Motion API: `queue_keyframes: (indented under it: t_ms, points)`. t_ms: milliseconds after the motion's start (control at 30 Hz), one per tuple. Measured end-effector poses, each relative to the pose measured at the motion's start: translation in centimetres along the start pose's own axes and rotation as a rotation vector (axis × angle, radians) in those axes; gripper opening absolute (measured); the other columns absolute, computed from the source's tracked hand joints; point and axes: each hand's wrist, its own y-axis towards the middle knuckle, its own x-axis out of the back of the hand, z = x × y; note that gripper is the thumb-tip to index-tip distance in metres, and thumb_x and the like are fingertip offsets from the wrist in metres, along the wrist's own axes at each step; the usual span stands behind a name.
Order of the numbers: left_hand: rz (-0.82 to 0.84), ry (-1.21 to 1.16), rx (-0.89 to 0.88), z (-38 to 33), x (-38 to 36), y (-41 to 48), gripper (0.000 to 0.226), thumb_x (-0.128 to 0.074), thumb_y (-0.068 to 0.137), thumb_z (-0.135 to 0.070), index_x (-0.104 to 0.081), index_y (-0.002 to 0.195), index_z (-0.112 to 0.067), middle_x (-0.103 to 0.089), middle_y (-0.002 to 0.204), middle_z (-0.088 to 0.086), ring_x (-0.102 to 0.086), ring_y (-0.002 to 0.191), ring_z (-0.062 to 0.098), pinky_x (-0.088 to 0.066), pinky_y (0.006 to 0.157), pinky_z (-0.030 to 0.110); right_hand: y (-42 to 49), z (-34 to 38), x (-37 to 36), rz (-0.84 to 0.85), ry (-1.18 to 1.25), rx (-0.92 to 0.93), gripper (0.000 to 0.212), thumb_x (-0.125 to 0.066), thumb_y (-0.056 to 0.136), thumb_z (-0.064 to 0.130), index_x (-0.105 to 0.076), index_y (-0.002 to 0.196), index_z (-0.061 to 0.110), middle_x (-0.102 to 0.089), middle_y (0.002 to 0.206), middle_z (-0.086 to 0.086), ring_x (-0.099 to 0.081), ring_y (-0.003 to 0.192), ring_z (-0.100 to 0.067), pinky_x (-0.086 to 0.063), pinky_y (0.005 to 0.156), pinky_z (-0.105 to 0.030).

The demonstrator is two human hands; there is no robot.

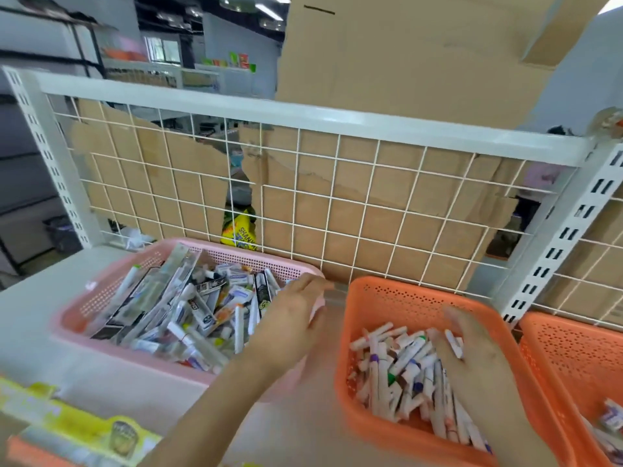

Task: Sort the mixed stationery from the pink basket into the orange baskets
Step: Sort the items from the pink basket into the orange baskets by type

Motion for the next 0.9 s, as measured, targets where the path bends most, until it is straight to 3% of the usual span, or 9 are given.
queue_keyframes:
  t_ms: [200,367,467,567,667,800,900]
  points:
    - [-0.029,0.138,0.061,7.0,5.6,-1.5,0.03,-0.053,0.088,-0.007,-0.06,0.117,-0.01,-0.058,0.111,0.005,-0.054,0.096,0.02,-0.039,0.079,0.023,1.6,3.6,-3.7,0.067,-0.04,0.028,0.044,-0.056,0.091,0.024,-0.048,0.133,0.013,-0.054,0.132,-0.006,-0.05,0.122,-0.024,-0.036,0.1,-0.034]
    - [0.061,0.197,0.079,12.6,8.0,-1.2,0.031,-0.052,0.086,-0.01,-0.061,0.115,-0.01,-0.058,0.104,0.008,-0.057,0.092,0.031,-0.049,0.079,0.039,3.2,7.4,-8.0,0.094,-0.009,0.087,0.035,-0.061,0.088,0.014,-0.056,0.123,0.011,-0.061,0.119,-0.005,-0.058,0.109,-0.025,-0.04,0.094,-0.031]
    - [0.144,0.256,0.054,14.7,8.7,-0.1,0.035,-0.054,0.091,-0.011,-0.054,0.126,-0.012,-0.054,0.118,0.007,-0.053,0.104,0.029,-0.042,0.089,0.035,4.4,9.6,-10.7,0.156,-0.032,0.14,0.03,-0.06,0.087,0.008,-0.06,0.117,0.011,-0.063,0.109,-0.005,-0.061,0.098,-0.022,-0.044,0.084,-0.027]
    - [0.26,0.305,0.01,16.8,8.7,1.2,0.039,-0.05,0.093,-0.016,-0.048,0.132,-0.015,-0.049,0.127,0.006,-0.047,0.116,0.026,-0.036,0.097,0.03,5.6,11.4,-13.5,0.226,-0.132,0.16,0.026,-0.055,0.091,0.014,-0.059,0.117,0.015,-0.062,0.111,-0.003,-0.06,0.098,-0.02,-0.044,0.086,-0.028]
    - [0.33,0.344,-0.044,18.5,8.3,2.6,0.041,-0.049,0.093,-0.019,-0.046,0.134,-0.018,-0.048,0.131,0.003,-0.043,0.122,0.022,-0.034,0.1,0.029,6.5,12.9,-15.5,0.299,-0.317,0.119,0.011,-0.049,0.094,0.02,-0.054,0.103,0.016,-0.061,0.103,-0.004,-0.059,0.1,-0.024,-0.039,0.076,-0.03]
    - [0.406,0.434,-0.119,19.6,7.0,4.3,0.042,-0.046,0.095,-0.028,-0.043,0.136,-0.02,-0.043,0.134,0.003,-0.041,0.124,0.022,-0.034,0.101,0.03,7.4,13.6,-17.4,0.312,-0.429,0.058,0.031,-0.049,0.094,0.025,-0.053,0.121,0.011,-0.058,0.121,-0.008,-0.057,0.11,-0.024,-0.044,0.087,-0.031]
    - [0.415,0.462,-0.168,20.2,6.0,5.1,0.041,-0.044,0.096,-0.034,-0.045,0.135,-0.02,-0.044,0.132,0.004,-0.04,0.121,0.023,-0.032,0.101,0.031,7.8,13.6,-18.3,0.344,-0.437,0.02,0.034,-0.054,0.091,0.035,-0.055,0.115,0.011,-0.06,0.116,-0.008,-0.057,0.106,-0.025,-0.044,0.079,-0.031]
